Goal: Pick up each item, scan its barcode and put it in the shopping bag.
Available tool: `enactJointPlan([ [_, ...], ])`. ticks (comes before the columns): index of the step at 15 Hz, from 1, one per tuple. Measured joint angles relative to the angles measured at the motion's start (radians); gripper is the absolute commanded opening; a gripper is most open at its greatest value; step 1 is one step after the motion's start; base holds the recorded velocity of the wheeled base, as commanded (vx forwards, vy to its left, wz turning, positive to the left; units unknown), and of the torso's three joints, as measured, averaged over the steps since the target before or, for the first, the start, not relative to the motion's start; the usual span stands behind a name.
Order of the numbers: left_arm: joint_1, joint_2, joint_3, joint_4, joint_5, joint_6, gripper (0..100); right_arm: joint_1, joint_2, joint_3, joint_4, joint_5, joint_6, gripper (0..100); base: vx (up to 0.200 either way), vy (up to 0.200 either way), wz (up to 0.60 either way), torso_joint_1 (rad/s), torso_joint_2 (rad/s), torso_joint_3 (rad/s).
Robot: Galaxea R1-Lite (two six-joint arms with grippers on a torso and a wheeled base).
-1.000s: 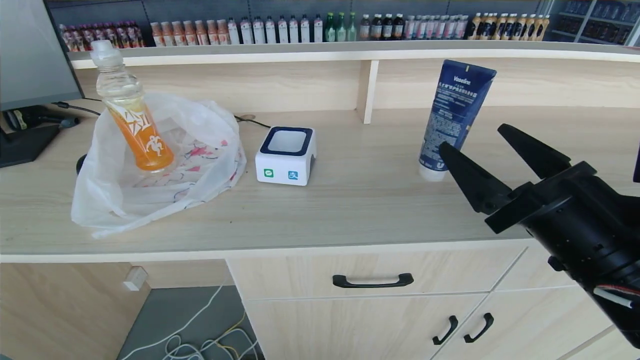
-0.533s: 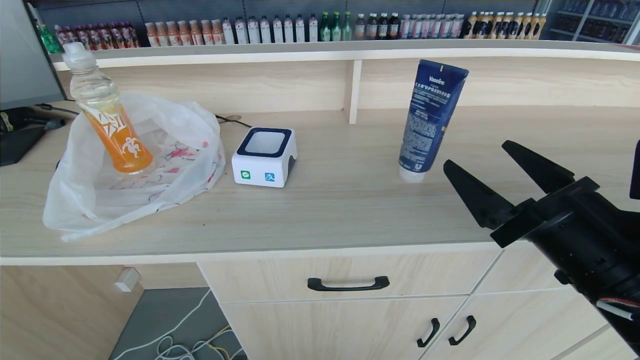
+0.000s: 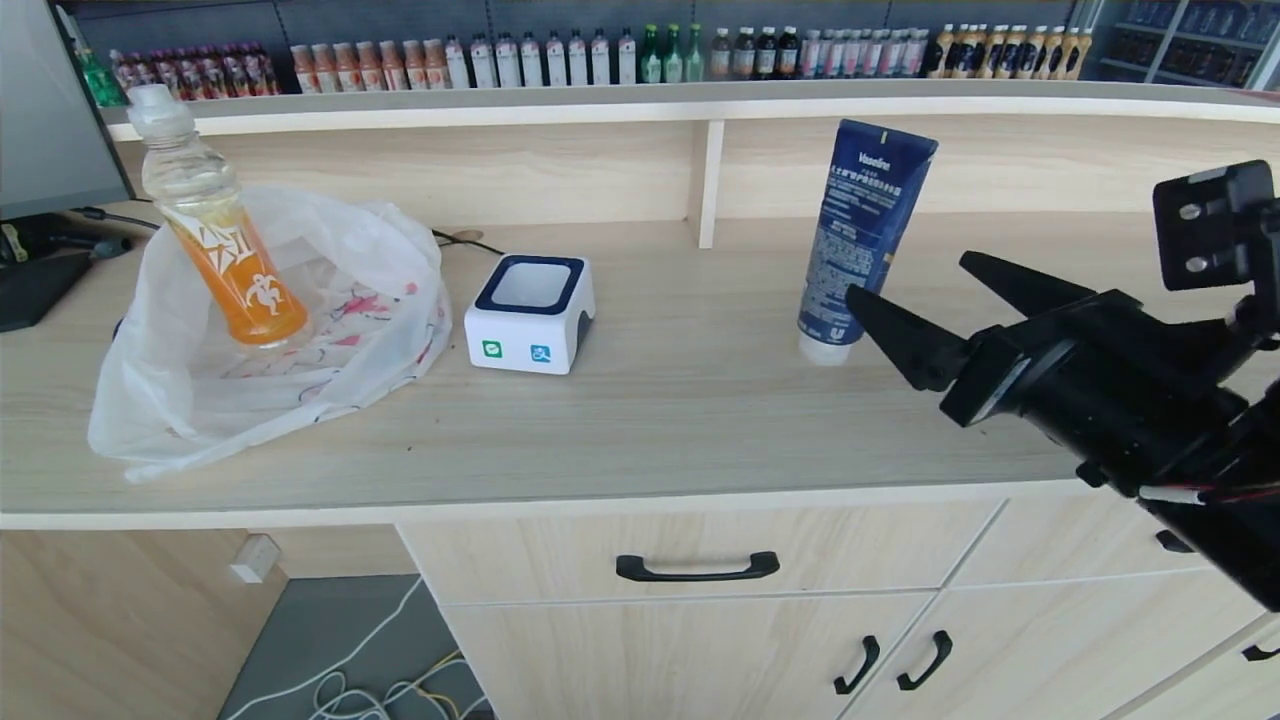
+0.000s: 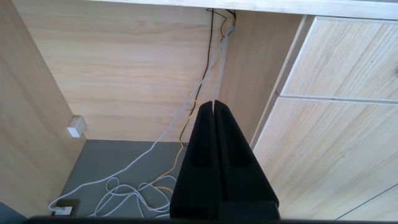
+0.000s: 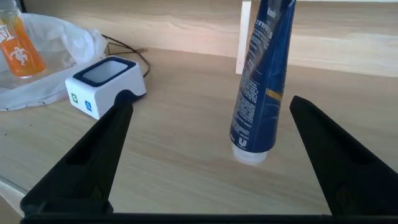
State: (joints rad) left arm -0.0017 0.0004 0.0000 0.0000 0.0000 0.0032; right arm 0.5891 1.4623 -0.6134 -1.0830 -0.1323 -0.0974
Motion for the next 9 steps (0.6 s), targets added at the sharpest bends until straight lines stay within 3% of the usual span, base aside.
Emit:
enactJointPlan([
  [4,0.000,0.000,0.000,0.000,0.000,0.000,0,-0.015,-0.059,-0.217,0.466,0.001,0.039,100,0.000,0.000,0.00,0.000,0.00,0.000],
  [9,0.000,0.000,0.000,0.000,0.000,0.000,0,-0.073,-0.061,-0.331,0.530,0.042,0.091,100,0.000,0.000,0.00,0.000,0.00,0.000],
])
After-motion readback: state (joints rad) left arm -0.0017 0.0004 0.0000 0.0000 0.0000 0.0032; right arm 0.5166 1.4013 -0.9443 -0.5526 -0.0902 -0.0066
